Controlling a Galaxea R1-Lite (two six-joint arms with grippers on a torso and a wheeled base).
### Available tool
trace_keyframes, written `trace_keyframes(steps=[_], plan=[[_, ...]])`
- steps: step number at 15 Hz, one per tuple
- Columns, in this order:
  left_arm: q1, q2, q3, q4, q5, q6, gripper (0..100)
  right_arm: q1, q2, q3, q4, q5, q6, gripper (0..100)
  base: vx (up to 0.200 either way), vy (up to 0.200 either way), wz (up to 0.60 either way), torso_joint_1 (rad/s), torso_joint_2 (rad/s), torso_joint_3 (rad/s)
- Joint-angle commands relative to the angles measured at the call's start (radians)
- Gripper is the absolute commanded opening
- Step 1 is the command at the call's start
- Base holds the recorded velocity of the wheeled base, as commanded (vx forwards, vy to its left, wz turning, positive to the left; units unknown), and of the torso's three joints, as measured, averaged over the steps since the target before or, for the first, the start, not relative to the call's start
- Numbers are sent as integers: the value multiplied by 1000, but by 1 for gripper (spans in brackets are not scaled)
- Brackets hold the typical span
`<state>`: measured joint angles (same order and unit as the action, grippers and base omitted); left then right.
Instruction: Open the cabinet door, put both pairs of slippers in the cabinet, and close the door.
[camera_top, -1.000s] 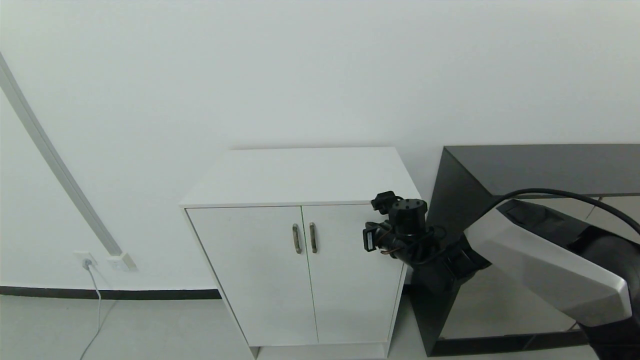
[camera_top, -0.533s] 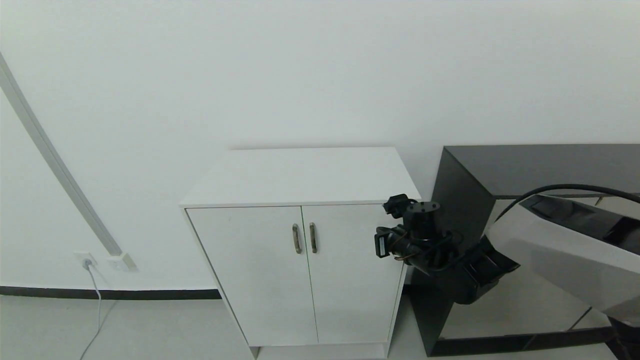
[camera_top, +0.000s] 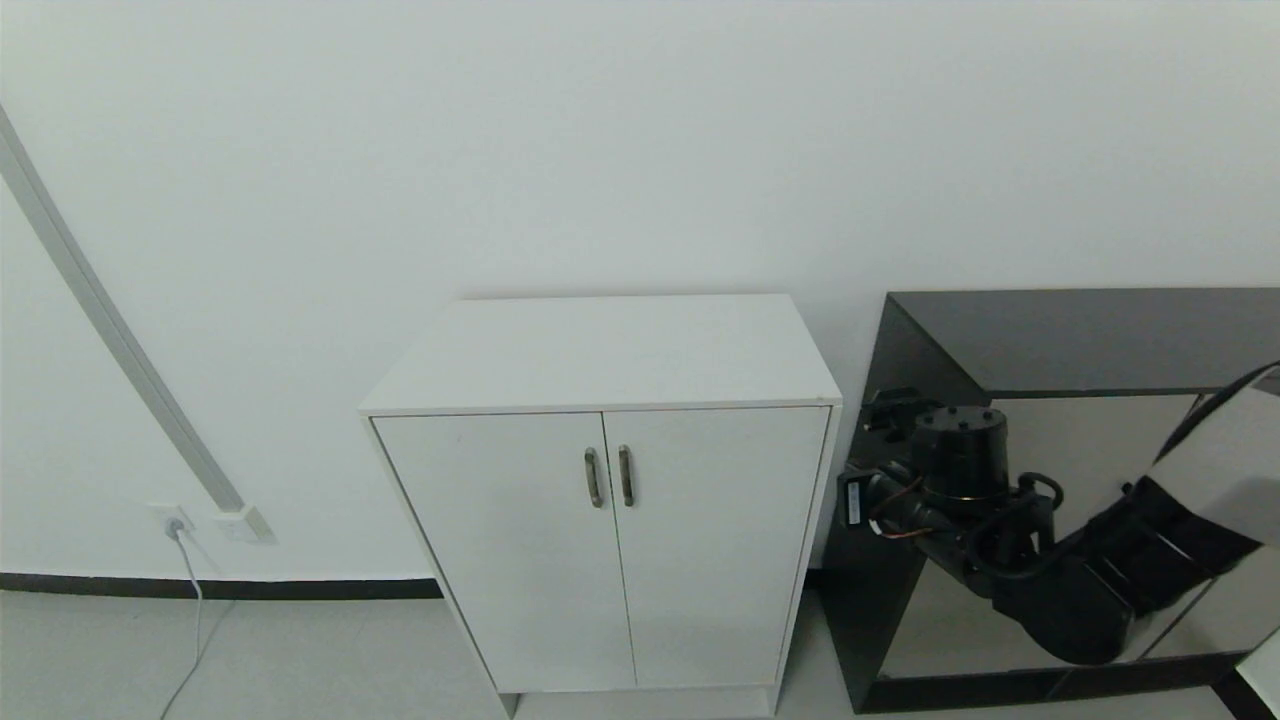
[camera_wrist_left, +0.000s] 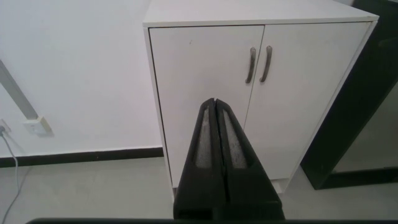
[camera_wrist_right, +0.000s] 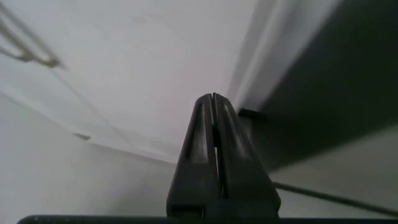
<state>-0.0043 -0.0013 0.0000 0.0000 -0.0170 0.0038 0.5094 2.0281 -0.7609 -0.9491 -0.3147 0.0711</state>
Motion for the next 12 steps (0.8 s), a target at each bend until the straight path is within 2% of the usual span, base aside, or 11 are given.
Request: trace_keyframes(steps=[1,3,4,8,12], plan=[[0,1,0,0,0,1,0,-43,-178,150,-13,-87,1,0,0,0,0,0,0,0],[0,1,0,0,0,-1,0,-89,-301,287,-14,-167,1,0,0,0,0,0,0,0],[0,1,0,0,0,-1,0,-112,-368,354,-14,-173,1,0,0,0,0,0,0,0],[0,1,0,0,0,-1,0,-186,-657,572,-2,-170,-19,0,0,0,0,0,0,0],[0,1,0,0,0,-2,0,-199,-870,729,7,-144,-34,0,0,0,0,0,0,0]])
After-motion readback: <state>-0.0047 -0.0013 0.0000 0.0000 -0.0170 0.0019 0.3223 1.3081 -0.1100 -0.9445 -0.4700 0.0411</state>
